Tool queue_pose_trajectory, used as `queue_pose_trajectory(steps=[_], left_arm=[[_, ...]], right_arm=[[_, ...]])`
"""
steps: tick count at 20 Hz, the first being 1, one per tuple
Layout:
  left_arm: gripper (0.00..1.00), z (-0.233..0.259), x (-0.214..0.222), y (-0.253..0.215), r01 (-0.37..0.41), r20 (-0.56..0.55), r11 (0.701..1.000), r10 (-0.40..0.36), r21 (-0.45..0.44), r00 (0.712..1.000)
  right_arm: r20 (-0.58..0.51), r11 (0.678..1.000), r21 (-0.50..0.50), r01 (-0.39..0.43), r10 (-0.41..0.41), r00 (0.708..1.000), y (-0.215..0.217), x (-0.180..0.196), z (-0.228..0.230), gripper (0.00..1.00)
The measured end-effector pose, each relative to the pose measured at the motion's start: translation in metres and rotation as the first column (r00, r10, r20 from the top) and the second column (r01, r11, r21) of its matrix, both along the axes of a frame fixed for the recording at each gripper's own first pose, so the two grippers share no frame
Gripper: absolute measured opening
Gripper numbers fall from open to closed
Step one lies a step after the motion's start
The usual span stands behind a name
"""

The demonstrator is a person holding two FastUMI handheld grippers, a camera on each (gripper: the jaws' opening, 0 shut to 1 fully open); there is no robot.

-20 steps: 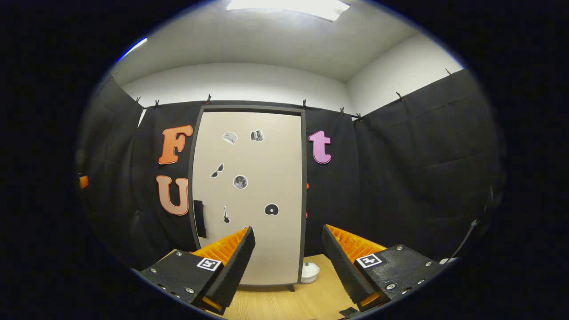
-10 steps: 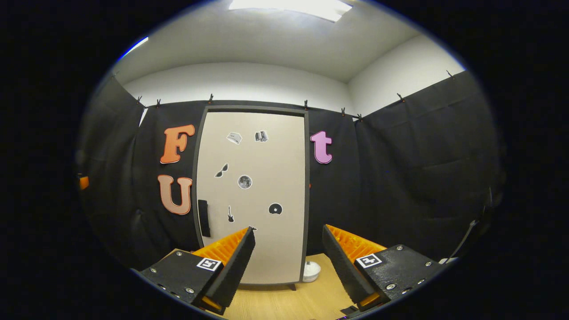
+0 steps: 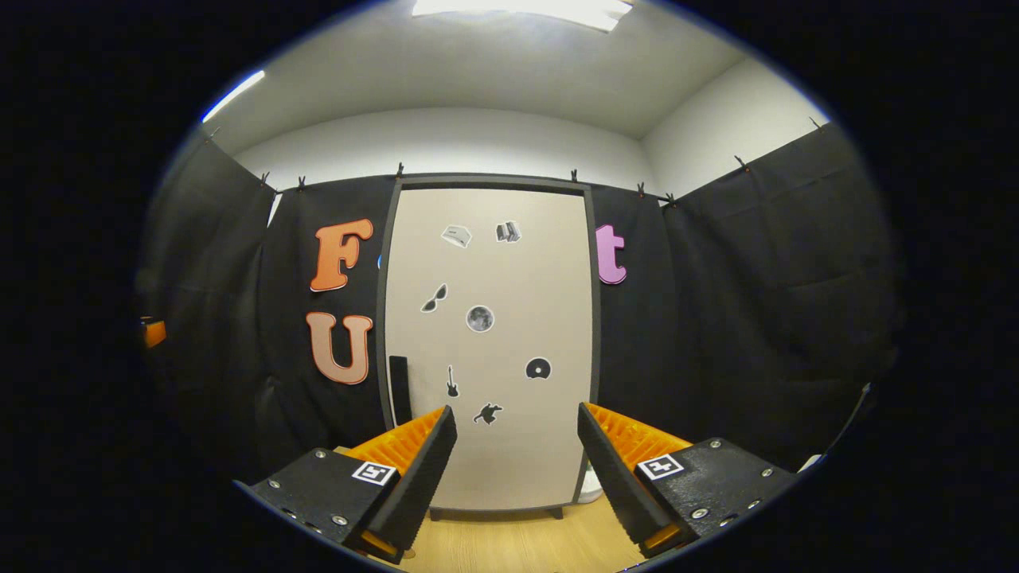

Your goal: Open the cabinet door with the right hand, grasp the bottle in the cabinet with the left hand and place it on the coaster, then close the cabinet door with the right hand.

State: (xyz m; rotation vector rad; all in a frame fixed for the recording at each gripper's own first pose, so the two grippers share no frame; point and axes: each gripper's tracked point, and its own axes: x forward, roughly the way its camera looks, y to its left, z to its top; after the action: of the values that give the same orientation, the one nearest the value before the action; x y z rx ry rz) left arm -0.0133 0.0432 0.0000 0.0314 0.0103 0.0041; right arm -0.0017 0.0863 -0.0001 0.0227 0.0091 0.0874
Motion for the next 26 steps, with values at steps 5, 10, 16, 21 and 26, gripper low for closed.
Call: queue_pose_trajectory(steps=[5,10,16,21,26], left_arm=[[0.96,-0.003,-0.002,0.017,-0.027,-0.007,1.000,0.027,0.013,1.000],[0.96,-0.009,-0.008,0.034,-0.055,-0.018,0.998,0.056,0.034,0.998],[0.96,-0.011,-0.014,0.051,-0.092,-0.025,0.995,0.094,0.042,0.995],[0.96,-0.012,-0.020,0.067,-0.132,-0.025,0.990,0.134,0.049,0.991],[0.96,-0.016,-0.023,0.080,-0.160,-0.032,0.986,0.162,0.050,0.986]], right_arm=[[-0.020,0.999,0.015,-0.051,0.051,0.998,0.044,0.027,-0.014,0.95],[-0.026,0.996,0.029,-0.086,0.086,0.996,0.079,0.061,-0.027,0.95],[-0.032,0.994,0.026,-0.105,0.106,0.994,0.108,0.113,-0.036,0.94],[-0.067,0.991,0.049,-0.125,0.128,0.989,0.139,0.146,-0.053,0.95],[-0.096,0.993,-0.008,-0.119,0.117,0.988,0.160,0.178,-0.077,0.94]])
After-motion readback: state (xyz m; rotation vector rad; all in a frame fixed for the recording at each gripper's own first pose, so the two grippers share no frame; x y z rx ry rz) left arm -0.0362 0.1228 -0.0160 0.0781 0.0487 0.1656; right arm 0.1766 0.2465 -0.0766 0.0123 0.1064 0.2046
